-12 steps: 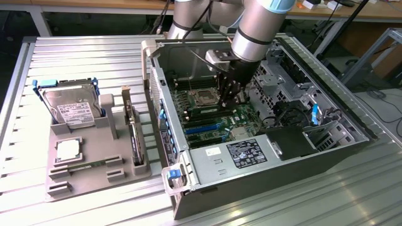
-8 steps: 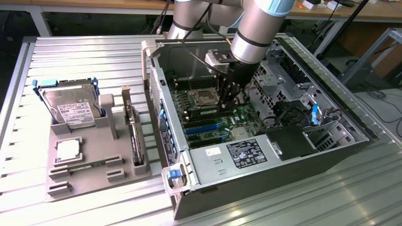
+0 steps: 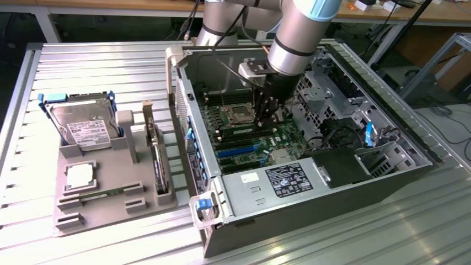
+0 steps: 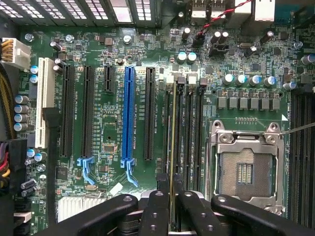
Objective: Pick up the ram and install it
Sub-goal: 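Insert the ram into the slot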
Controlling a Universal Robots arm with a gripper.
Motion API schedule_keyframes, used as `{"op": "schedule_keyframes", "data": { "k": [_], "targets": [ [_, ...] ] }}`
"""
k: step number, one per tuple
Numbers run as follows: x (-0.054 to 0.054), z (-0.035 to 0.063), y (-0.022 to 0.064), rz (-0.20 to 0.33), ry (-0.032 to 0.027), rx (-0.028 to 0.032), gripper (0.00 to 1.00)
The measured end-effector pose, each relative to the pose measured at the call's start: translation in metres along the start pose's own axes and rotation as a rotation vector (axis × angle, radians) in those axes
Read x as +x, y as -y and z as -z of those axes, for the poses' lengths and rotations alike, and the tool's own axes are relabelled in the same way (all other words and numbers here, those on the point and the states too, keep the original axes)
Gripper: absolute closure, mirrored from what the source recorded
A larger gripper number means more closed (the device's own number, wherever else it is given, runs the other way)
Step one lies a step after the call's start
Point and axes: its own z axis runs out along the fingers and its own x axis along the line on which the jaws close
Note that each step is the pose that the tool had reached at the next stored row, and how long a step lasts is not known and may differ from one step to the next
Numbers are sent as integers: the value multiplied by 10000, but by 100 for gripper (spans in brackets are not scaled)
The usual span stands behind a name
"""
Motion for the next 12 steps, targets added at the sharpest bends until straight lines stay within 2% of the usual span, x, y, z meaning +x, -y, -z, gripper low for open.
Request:
{"op": "schedule_keyframes", "data": {
  "k": [6, 12],
  "targets": [
    [0, -39, 3, 15, -4, 0, 86],
    [19, -35, 2, 15, 2, -4, 86]
  ]
}}
